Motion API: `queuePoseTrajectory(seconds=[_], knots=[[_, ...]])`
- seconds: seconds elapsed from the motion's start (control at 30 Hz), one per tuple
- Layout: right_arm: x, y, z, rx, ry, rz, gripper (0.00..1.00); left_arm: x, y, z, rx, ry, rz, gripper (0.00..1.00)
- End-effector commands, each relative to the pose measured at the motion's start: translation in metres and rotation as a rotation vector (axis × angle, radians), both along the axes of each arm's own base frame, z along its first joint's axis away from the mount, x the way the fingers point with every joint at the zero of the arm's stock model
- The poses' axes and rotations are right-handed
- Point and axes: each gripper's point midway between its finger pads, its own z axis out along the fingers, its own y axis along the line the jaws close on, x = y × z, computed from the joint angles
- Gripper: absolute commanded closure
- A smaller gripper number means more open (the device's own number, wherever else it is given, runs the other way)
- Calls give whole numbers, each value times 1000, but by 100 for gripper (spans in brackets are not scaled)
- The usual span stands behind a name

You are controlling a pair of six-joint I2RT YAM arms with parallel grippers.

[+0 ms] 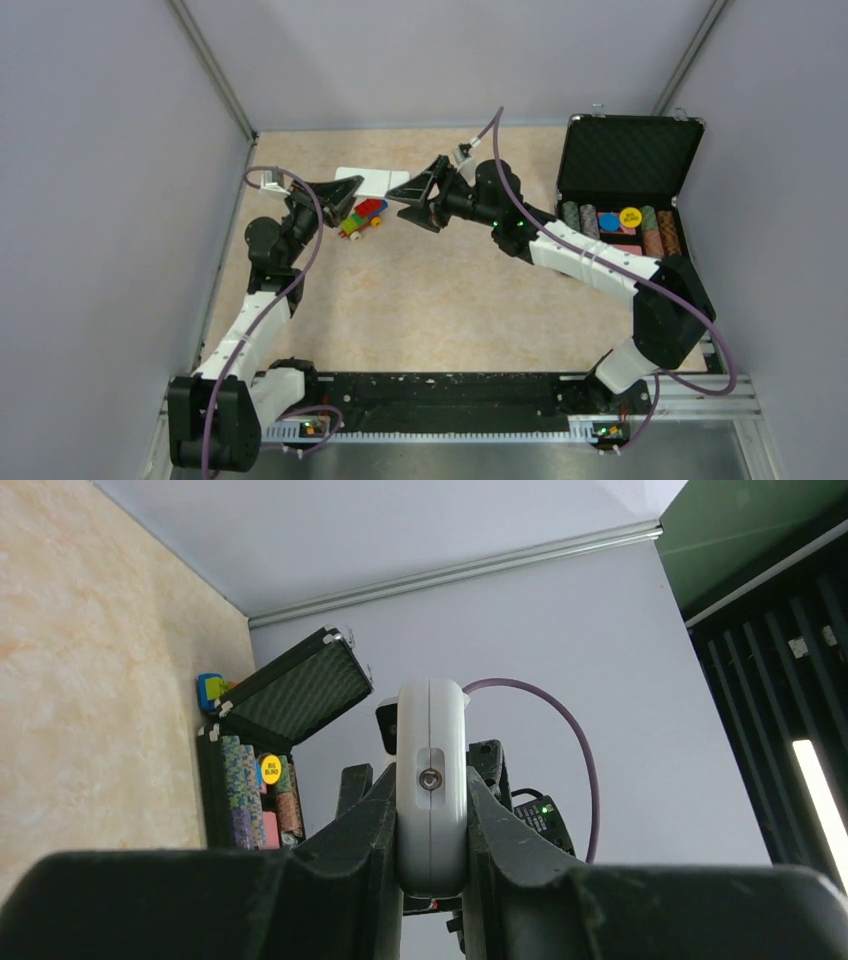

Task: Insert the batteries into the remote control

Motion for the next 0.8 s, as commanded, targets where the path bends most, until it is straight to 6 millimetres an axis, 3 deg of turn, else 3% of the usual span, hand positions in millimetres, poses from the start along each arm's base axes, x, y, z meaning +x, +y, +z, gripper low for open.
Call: queuePoseTrajectory(seconds=[0.0,0.27,0.47,0.77], knots=[[3,-8,48,47,-108,-21,31,-7,2,9,-51,-14,-1,100],[1,-10,62,72,-147,-13,26,-7,2,-2,-66,19,-3,100],[6,-15,48,64,-107,-38,26,-9,1,-1,-76,20,-12,100],[28,-31,38,45,-108,-128,37,-12,0,-2,-80,20,-22,100]])
